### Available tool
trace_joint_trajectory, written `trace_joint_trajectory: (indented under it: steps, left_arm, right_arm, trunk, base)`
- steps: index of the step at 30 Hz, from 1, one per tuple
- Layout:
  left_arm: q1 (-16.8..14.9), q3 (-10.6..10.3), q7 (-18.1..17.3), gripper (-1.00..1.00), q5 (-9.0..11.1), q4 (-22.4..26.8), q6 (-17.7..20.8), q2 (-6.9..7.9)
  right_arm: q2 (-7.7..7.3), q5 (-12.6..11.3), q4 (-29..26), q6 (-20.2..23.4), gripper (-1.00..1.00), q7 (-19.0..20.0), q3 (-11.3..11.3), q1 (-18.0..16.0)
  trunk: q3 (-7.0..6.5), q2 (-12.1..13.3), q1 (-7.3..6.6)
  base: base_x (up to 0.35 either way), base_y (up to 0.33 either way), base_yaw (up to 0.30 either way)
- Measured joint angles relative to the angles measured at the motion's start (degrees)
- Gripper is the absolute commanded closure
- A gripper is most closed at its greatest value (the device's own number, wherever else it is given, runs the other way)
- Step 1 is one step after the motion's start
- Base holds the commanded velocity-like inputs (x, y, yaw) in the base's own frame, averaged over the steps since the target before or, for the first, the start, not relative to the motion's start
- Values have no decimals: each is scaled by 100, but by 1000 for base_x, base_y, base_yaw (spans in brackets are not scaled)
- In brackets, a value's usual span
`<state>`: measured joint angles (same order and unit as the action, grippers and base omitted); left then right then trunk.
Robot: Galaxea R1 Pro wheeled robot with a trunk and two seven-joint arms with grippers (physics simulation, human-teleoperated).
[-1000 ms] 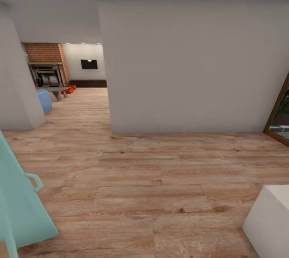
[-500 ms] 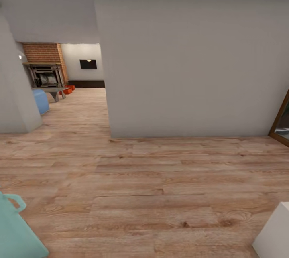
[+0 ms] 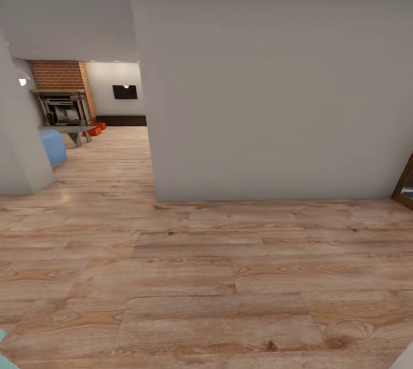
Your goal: Move the two storage containers from the living room to the garage. In the garage, place one container on the floor and stack the other container on top of it (either order is fine).
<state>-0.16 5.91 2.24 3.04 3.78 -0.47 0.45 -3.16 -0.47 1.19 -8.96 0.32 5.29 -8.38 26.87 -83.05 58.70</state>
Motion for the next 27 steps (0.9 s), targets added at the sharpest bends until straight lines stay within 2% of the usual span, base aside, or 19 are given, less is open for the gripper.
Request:
trace_joint_trajectory:
  steps: [27]
  left_arm:
    - [0, 8, 2, -100, -2, 7, -8, 0]
  right_arm:
    - [0, 0, 0, 0, -100, 0, 0, 0]
  trunk:
    - [0, 0, 0]
  base:
    - [322, 0, 0]
